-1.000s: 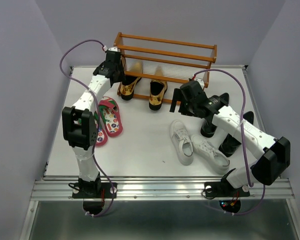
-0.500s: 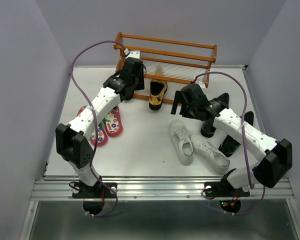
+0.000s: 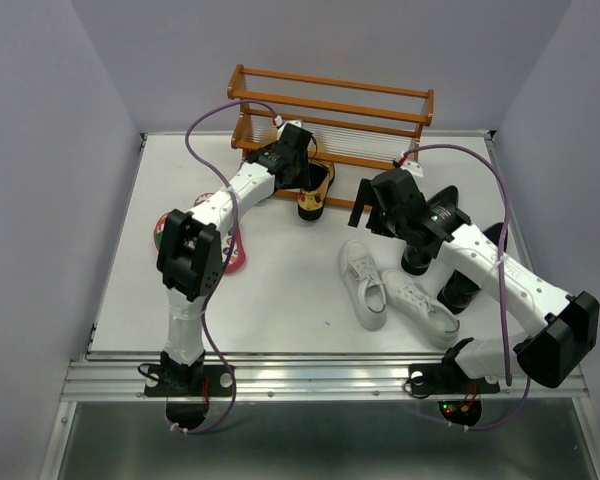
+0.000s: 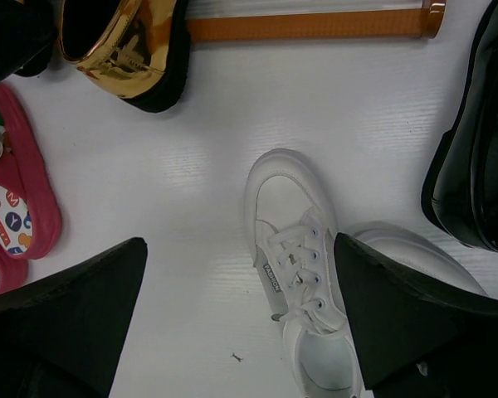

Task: Place and organize the shoes onto the shoe shelf

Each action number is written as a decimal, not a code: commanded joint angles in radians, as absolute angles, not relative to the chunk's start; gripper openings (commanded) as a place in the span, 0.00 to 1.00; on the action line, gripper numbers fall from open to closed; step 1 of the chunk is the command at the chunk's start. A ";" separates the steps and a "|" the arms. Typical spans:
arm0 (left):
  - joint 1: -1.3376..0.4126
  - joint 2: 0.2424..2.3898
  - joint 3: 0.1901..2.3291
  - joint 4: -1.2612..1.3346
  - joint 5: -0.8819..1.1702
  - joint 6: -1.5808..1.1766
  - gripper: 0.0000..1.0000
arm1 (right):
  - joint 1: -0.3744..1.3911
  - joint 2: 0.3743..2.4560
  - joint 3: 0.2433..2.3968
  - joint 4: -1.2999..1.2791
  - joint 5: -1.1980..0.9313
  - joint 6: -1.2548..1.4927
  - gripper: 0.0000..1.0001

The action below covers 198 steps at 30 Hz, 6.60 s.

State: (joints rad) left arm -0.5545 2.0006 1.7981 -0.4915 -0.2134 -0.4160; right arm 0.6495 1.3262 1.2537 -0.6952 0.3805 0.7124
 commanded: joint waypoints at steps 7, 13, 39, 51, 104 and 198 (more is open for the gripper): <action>-0.554 2.051 1.887 -0.449 -0.206 -0.440 0.47 | 0.657 1.301 1.252 -0.693 0.413 0.724 1.00; -0.554 2.100 1.914 -0.449 -0.186 -0.434 0.44 | 0.657 1.302 1.250 -0.693 0.407 0.723 1.00; -0.537 2.000 1.925 -0.451 -0.410 -0.466 0.00 | 0.657 1.301 1.255 -0.696 0.391 0.721 1.00; -0.489 1.928 1.836 -0.339 -0.400 -0.511 0.00 | 0.657 1.295 1.247 -0.699 0.394 0.724 1.00; -0.502 1.875 1.678 -0.265 -0.393 -0.494 0.55 | 0.657 1.256 1.233 -0.845 0.670 0.716 1.00; -0.683 1.365 1.514 -0.463 -0.540 -0.462 0.55 | 0.650 1.407 1.456 -0.957 0.147 0.448 0.01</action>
State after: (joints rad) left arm -0.6788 1.3983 1.4750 -0.4702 -0.5076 -0.4782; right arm 0.6098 1.3979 1.3724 -1.0397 0.0811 0.4419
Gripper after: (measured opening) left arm 0.549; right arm 0.056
